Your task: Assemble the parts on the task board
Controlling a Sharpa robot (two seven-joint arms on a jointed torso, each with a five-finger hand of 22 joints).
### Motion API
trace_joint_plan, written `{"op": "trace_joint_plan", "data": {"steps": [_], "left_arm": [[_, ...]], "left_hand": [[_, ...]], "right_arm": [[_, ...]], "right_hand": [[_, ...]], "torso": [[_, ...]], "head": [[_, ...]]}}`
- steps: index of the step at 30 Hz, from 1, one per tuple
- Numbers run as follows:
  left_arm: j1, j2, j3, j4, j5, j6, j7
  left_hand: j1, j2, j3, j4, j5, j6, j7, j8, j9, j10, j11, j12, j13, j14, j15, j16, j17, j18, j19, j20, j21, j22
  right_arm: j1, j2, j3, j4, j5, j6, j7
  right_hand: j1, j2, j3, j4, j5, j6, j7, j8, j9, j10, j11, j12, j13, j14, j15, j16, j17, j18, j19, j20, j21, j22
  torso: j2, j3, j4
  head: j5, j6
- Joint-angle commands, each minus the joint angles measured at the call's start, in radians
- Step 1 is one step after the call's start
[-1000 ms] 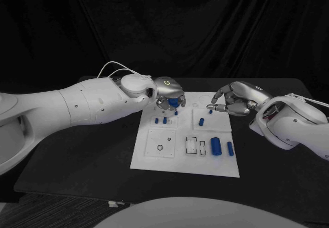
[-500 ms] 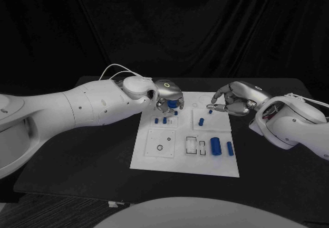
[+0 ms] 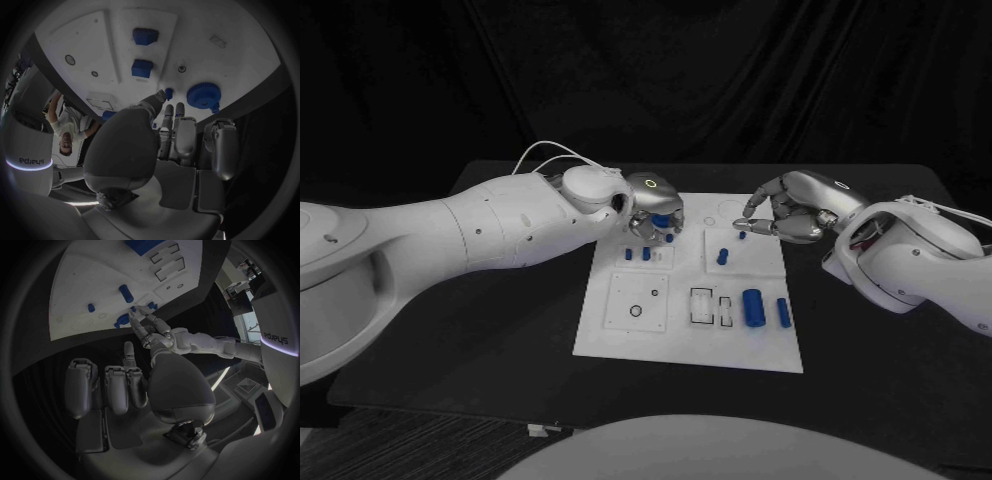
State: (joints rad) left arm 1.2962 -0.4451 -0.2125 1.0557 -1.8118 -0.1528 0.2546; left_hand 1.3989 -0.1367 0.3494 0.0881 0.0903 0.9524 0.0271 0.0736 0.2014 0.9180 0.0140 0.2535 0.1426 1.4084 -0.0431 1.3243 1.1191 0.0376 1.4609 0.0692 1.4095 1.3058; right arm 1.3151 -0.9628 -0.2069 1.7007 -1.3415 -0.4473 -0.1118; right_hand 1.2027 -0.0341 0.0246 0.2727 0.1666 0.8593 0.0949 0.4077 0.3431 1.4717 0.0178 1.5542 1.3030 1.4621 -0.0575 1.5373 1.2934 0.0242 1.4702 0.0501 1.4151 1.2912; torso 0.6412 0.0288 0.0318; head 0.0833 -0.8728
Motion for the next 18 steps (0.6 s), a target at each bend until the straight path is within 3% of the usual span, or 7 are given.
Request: {"op": "trace_joint_plan", "data": {"steps": [1,18], "left_arm": [[-0.005,0.006,0.001,-0.008,-0.002,0.003,0.006],[-0.030,0.036,0.001,-0.045,-0.002,-0.019,0.016]], "left_hand": [[-0.014,-0.001,0.019,-0.002,0.012,0.010,0.003,0.006,-0.013,0.006,-0.006,-0.019,-0.013,0.009,-0.011,0.005,-0.011,-0.002,0.037,-0.008,0.016,0.218],[-0.010,0.013,0.045,-0.009,0.035,0.064,0.010,0.019,-0.016,0.061,-0.013,-0.034,-0.030,-0.001,-0.016,-0.012,-0.046,0.000,0.032,-0.009,0.005,0.215]], "right_arm": [[-0.003,0.000,0.001,0.000,-0.007,-0.002,-0.002],[-0.003,0.000,0.001,-0.001,-0.003,0.006,-0.010]], "right_hand": [[0.009,0.002,-0.007,-0.007,0.015,0.005,-0.004,0.019,0.016,0.099,-0.002,0.017,0.268,0.095,0.006,-0.004,0.211,0.021,0.027,0.007,-0.018,0.219],[0.008,0.002,-0.008,-0.005,0.014,0.005,-0.004,0.019,0.015,0.099,-0.002,0.017,0.268,0.094,0.006,-0.005,0.210,0.022,0.027,0.007,-0.020,0.218]], "torso": [[0.000,0.0001,-0.0003],[0.000,0.0000,-0.0002]], "head": [[-0.002,0.000],[-0.002,0.000]]}}
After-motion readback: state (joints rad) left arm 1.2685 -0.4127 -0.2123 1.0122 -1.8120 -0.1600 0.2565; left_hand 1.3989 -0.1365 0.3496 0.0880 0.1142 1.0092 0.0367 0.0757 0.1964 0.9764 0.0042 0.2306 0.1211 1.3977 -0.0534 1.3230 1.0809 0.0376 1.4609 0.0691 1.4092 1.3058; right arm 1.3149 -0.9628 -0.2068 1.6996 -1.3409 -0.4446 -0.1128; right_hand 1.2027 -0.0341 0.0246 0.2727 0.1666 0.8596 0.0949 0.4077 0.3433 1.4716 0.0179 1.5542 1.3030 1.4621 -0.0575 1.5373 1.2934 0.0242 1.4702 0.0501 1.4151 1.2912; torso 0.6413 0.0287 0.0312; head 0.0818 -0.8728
